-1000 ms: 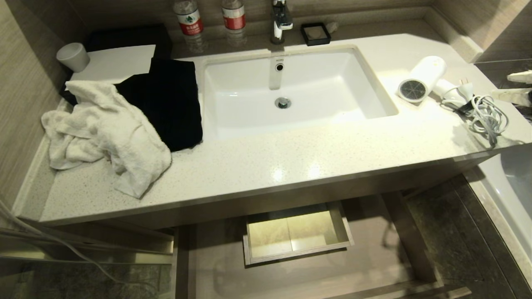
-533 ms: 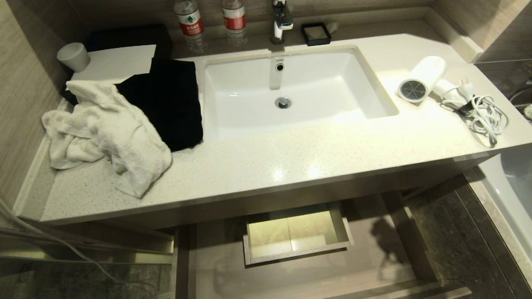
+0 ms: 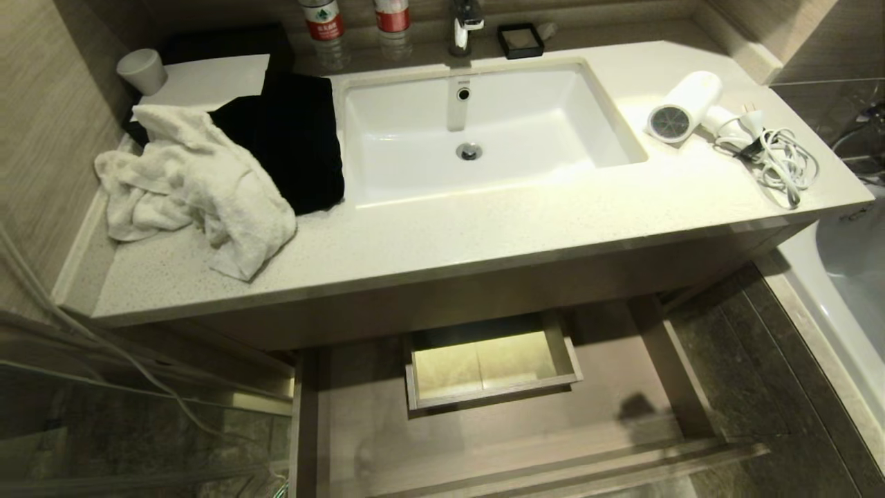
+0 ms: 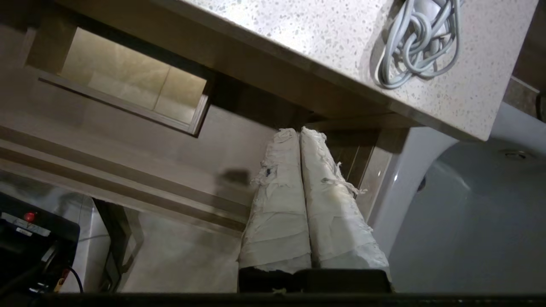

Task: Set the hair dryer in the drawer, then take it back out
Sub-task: Close the drawer

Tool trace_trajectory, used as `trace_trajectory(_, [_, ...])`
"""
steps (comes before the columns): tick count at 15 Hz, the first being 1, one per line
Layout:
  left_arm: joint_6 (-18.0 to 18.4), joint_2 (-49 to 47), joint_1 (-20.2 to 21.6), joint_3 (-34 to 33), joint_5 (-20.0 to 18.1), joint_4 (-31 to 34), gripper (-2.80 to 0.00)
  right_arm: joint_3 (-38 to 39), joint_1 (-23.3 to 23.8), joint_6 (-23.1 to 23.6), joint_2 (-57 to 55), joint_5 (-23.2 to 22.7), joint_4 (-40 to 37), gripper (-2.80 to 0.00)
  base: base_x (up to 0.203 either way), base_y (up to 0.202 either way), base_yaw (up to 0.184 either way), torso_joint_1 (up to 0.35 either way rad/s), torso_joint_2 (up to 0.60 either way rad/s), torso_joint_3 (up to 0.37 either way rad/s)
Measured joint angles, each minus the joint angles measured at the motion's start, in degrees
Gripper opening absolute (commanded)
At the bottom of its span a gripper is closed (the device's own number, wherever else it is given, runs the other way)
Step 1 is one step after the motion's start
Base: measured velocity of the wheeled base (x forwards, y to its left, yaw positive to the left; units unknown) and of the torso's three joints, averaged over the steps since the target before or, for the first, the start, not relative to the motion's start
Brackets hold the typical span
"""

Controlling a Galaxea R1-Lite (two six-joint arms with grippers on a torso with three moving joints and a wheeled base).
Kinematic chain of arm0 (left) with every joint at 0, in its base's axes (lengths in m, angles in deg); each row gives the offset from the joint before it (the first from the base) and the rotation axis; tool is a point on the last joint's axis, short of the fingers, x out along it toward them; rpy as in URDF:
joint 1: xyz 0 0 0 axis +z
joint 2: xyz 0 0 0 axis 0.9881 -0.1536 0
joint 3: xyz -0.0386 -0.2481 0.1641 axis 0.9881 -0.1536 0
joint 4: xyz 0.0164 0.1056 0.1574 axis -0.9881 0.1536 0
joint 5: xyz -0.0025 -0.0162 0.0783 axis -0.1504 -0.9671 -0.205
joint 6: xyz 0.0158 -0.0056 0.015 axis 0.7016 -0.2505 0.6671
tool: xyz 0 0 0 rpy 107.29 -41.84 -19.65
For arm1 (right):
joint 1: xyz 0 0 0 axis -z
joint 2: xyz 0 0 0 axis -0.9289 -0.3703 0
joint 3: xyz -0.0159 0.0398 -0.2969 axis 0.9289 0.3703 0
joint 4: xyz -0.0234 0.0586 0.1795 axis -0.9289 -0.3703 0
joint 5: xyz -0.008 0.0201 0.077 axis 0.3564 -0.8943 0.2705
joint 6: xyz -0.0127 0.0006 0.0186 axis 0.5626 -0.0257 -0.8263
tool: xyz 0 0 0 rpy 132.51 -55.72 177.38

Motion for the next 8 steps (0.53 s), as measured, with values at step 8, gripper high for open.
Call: trace_trajectory(8, [0.04,0.00,0.00,0.00,0.02,0.00,-2.80,0.77,-0.02,-0.01,0.66,0.00,0.30,-2.80,0.000,0.000,0.000,-0.286,0.06,-0.224])
